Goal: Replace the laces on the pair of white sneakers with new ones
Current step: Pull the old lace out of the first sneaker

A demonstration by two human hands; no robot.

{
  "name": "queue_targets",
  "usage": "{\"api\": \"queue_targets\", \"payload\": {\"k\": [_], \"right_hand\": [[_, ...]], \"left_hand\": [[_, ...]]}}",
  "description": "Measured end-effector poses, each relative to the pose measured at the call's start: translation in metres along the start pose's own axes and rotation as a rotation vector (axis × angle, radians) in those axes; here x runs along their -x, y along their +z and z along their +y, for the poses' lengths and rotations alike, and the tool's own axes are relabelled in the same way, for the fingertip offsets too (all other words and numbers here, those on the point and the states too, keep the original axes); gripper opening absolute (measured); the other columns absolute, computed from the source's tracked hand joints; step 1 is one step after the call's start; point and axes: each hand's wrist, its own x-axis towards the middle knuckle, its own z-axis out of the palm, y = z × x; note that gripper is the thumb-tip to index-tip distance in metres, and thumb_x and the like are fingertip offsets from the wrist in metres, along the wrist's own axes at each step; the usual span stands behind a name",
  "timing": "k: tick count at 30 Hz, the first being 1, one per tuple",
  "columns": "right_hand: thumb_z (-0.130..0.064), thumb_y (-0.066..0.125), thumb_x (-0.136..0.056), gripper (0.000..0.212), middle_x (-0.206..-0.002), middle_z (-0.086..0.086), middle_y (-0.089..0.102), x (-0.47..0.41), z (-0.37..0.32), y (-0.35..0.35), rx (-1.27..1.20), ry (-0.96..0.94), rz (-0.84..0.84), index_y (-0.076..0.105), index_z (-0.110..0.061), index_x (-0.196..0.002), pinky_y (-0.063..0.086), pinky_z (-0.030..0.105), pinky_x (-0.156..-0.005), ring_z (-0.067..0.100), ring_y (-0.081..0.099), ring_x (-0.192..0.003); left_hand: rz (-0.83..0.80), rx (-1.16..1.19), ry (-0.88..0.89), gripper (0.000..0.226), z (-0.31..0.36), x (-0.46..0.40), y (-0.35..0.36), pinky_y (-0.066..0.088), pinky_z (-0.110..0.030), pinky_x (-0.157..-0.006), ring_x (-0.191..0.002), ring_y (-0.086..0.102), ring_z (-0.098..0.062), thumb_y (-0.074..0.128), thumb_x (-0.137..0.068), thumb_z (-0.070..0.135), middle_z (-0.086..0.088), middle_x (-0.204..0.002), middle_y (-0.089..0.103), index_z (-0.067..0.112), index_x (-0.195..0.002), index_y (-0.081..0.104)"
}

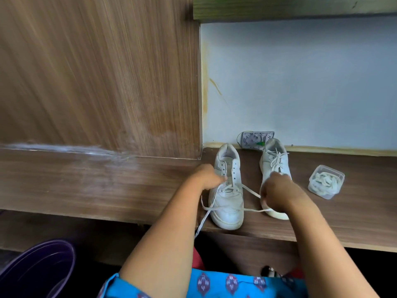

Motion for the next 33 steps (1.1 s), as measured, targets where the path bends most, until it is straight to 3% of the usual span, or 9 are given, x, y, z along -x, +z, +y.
{"api": "queue_targets", "payload": {"k": [3,6,11,15,22,25,27,29,33], "right_hand": [[-0.001,0.053,-0.082,0.022,-0.090,0.004,0.047,-0.010,-0.031,0.013,-0.488,-0.134,0.294,0.073,-0.010,-0.085,0.038,0.026,-0.070,0.027,0.055,-0.083],[0.001,0.050,-0.085,0.023,-0.098,0.007,0.048,-0.018,-0.054,0.039,-0.649,-0.112,0.351,0.071,-0.005,-0.093,0.044,0.026,-0.078,0.028,0.058,-0.081],[-0.012,0.057,-0.092,0.020,-0.109,0.011,0.047,-0.033,-0.057,0.055,-0.644,-0.091,0.226,0.071,-0.005,-0.105,0.030,0.011,-0.076,0.025,0.057,-0.094],[-0.018,0.058,-0.093,0.019,-0.099,0.004,0.043,-0.040,-0.057,0.057,-0.661,-0.089,0.085,0.072,-0.005,-0.097,0.035,0.019,-0.080,0.019,0.052,-0.092],[-0.017,0.047,-0.088,0.026,-0.050,-0.001,0.039,-0.029,-0.040,0.044,-2.126,0.634,0.109,0.041,-0.017,-0.063,0.031,0.026,-0.059,0.015,0.036,-0.054],[-0.035,0.068,-0.083,0.035,-0.061,0.002,0.043,-0.030,-0.038,0.046,-1.274,0.311,0.417,0.052,-0.012,-0.063,0.036,0.028,-0.061,0.017,0.043,-0.059],[-0.041,0.071,-0.080,0.029,-0.092,0.006,0.051,-0.032,-0.037,0.055,-0.616,-0.010,0.615,0.063,-0.015,-0.088,0.041,0.031,-0.075,0.021,0.049,-0.086],[-0.045,0.058,-0.087,0.032,-0.124,0.006,0.042,-0.029,-0.045,0.059,-0.318,-0.120,0.531,0.060,-0.027,-0.113,0.038,0.041,-0.090,0.027,0.039,-0.112],[-0.038,0.047,-0.096,0.023,-0.136,0.003,0.034,-0.033,-0.058,0.069,-0.224,-0.082,0.313,0.064,-0.024,-0.106,0.033,0.047,-0.098,0.030,0.031,-0.121]], "left_hand": [[0.259,-0.002,0.024,0.043,0.014,-0.006,0.015,0.039,-0.026,-0.059,-0.099,0.063,-0.026,0.068,-0.082,0.049,-0.008,-0.108,0.065,0.012,-0.104,0.065],[0.305,-0.054,-0.011,0.036,0.016,-0.013,0.021,0.044,-0.027,-0.066,-0.100,0.064,-0.028,0.070,-0.080,0.035,-0.011,-0.110,0.066,0.010,-0.106,0.067],[0.251,0.237,-0.033,0.024,0.002,-0.026,0.015,0.060,-0.036,-0.068,-0.071,0.071,-0.027,0.064,-0.080,0.024,-0.015,-0.082,0.071,0.001,-0.084,0.067],[0.141,0.528,-0.029,0.016,-0.010,-0.032,0.013,0.060,-0.028,-0.058,-0.060,0.065,-0.021,0.060,-0.088,0.008,-0.013,-0.072,0.062,0.003,-0.073,0.059],[0.096,0.503,0.002,0.024,-0.015,-0.034,0.013,0.058,-0.028,-0.067,-0.074,0.064,-0.021,0.055,-0.090,-0.001,-0.011,-0.084,0.061,0.010,-0.069,0.051],[0.128,0.464,0.023,0.022,-0.013,-0.035,0.016,0.059,-0.033,-0.074,-0.077,0.065,-0.025,0.058,-0.089,0.001,-0.009,-0.078,0.059,0.010,-0.070,0.053],[0.159,0.447,0.036,0.022,-0.011,-0.035,0.017,0.059,-0.032,-0.071,-0.074,0.065,-0.025,0.058,-0.089,0.003,-0.008,-0.074,0.058,0.011,-0.068,0.054],[0.174,0.455,0.040,0.024,-0.011,-0.034,0.018,0.059,-0.031,-0.067,-0.070,0.063,-0.023,0.057,-0.089,0.003,-0.007,-0.071,0.057,0.012,-0.067,0.053],[0.169,0.467,0.042,0.024,-0.013,-0.032,0.016,0.059,-0.028,-0.064,-0.071,0.065,-0.024,0.058,-0.090,0.006,-0.008,-0.072,0.059,0.012,-0.067,0.052]]}}
